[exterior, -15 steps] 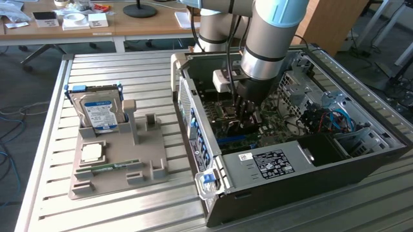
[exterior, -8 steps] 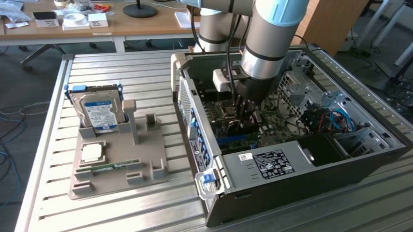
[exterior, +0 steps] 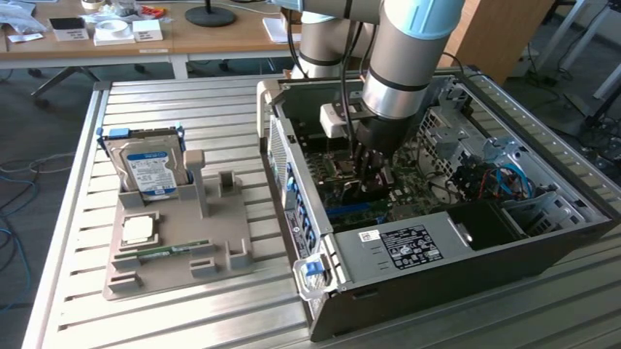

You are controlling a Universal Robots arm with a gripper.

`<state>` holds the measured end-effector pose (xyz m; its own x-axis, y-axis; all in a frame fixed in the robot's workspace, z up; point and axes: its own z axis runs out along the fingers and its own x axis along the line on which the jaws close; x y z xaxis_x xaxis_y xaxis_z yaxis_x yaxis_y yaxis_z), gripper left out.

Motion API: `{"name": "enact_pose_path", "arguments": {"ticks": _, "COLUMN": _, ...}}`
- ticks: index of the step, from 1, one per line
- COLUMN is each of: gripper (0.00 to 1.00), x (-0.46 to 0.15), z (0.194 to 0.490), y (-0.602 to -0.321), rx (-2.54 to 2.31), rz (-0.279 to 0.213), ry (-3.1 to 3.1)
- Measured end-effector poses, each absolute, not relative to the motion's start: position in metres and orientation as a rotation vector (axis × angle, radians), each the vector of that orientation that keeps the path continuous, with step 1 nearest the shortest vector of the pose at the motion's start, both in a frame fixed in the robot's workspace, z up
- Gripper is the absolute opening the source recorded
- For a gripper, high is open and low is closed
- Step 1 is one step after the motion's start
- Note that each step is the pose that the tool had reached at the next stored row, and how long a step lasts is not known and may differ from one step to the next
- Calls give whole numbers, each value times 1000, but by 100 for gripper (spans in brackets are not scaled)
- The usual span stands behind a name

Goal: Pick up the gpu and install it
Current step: 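Insert the gpu into the slot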

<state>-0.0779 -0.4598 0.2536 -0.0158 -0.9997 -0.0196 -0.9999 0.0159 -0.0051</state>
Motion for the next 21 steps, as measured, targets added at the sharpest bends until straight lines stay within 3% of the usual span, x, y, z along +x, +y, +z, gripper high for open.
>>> {"name": "enact_pose_path", "arguments": {"ticks": 21, "gripper": 27, "x": -78, "z": 250, "y": -461, "rx": -2196, "rz": 12, "ry": 2219}}
